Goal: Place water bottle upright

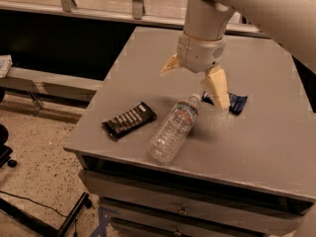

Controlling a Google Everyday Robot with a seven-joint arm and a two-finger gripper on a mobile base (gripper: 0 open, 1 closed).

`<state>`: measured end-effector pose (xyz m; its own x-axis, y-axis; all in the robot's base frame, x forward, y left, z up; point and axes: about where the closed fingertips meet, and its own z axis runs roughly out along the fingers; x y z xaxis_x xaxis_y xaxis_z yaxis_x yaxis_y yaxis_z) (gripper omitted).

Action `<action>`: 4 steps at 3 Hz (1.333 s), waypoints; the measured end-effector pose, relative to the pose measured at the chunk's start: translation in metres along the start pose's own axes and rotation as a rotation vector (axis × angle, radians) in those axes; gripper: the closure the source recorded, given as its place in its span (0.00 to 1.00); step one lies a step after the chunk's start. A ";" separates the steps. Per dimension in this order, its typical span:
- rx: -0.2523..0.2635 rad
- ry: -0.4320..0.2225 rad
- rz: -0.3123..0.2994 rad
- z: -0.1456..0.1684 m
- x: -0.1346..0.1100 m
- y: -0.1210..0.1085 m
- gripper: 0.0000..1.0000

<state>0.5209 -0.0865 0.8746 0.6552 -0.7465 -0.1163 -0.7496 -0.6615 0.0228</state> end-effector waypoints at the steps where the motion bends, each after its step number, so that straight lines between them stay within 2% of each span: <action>1: -0.009 -0.024 -0.001 0.007 -0.001 0.001 0.00; 3: -0.038 -0.065 -0.007 0.025 -0.012 0.009 0.00; 4: -0.051 -0.077 -0.007 0.030 -0.015 0.013 0.18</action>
Offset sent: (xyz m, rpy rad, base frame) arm -0.0350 -0.0052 -0.0213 -0.0107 0.1498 0.0206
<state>0.4990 -0.0816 0.8465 0.6497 -0.7353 -0.1931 -0.7380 -0.6710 0.0722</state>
